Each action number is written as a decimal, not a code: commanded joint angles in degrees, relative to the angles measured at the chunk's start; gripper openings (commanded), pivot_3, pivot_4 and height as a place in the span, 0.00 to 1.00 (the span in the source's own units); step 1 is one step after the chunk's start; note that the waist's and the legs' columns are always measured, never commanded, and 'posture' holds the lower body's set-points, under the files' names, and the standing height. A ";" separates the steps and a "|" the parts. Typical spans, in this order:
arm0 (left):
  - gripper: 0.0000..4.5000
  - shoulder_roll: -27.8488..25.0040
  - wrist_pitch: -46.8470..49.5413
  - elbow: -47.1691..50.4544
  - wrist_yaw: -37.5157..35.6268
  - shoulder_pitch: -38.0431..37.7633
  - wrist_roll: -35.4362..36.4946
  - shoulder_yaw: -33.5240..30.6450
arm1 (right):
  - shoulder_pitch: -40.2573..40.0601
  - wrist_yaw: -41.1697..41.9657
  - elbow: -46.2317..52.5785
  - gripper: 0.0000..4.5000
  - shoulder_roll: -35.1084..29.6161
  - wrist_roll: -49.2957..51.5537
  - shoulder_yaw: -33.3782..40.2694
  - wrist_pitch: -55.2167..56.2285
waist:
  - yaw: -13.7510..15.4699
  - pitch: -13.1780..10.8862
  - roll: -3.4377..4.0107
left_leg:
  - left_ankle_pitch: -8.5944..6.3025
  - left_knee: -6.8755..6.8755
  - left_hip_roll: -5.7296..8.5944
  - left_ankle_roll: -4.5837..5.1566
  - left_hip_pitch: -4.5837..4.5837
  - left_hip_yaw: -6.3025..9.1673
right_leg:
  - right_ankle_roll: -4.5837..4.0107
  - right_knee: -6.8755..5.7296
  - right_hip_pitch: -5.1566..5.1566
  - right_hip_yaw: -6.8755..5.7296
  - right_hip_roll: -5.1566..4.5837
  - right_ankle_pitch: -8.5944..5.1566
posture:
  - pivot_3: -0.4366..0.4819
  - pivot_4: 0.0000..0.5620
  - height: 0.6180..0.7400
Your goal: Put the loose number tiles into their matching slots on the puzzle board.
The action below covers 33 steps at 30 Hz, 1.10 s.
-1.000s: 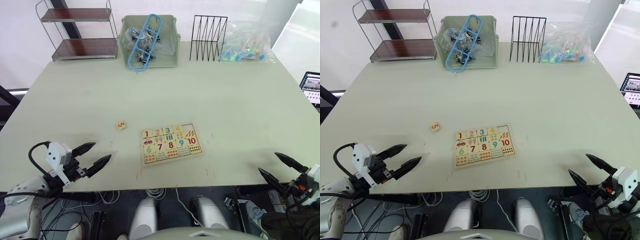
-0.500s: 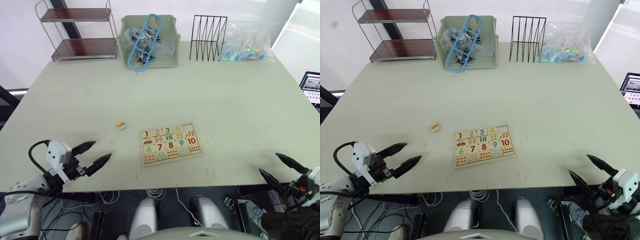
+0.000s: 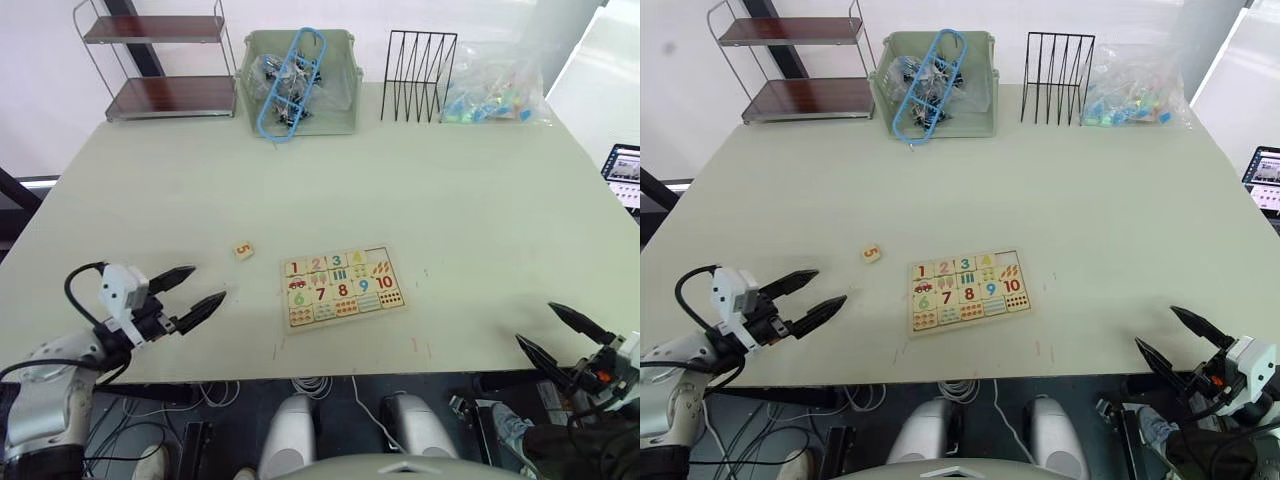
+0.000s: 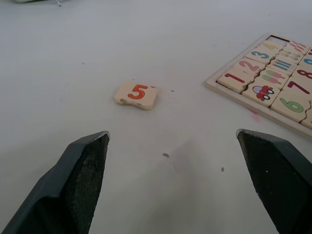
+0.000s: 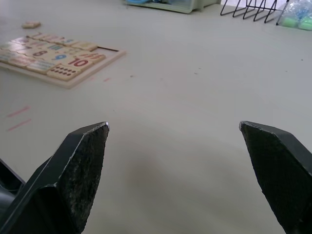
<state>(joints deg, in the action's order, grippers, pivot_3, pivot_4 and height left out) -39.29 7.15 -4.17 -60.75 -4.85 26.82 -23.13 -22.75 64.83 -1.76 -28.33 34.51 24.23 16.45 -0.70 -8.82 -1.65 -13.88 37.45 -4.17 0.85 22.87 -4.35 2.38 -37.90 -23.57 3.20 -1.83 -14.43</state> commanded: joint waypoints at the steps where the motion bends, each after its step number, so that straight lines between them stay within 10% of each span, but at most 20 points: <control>1: 0.98 -1.93 -1.68 -3.00 -1.27 4.02 -1.04 1.41 | -0.58 1.89 4.37 1.00 -0.26 3.37 -0.23 -1.82 | 0.02 0.00 0.00 | 0.00 0.00 0.00 0.00 0.00 0.01 | 0.00 -0.01 0.00 -0.01 0.01 0.00 | 0.48 0.27 1.00; 33: 0.98 -5.37 -19.58 -43.42 -13.41 37.33 -19.60 20.41 | 7.13 6.15 15.67 1.00 -3.29 4.59 -7.72 -9.71 | 0.08 -0.01 -0.03 | 0.01 0.02 0.01 0.00 0.07 0.06 | 0.22 -0.03 0.03 -0.01 0.18 0.14 | 0.48 0.27 1.00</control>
<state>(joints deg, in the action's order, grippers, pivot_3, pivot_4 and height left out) -43.63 -11.13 -46.54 -73.66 32.05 8.07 -3.50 -15.50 71.10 11.50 -31.30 38.59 15.75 6.52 -0.62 -8.83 -1.69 -13.88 37.47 -4.16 0.85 22.93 -4.29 2.61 -37.94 -23.54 3.19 -1.65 -14.29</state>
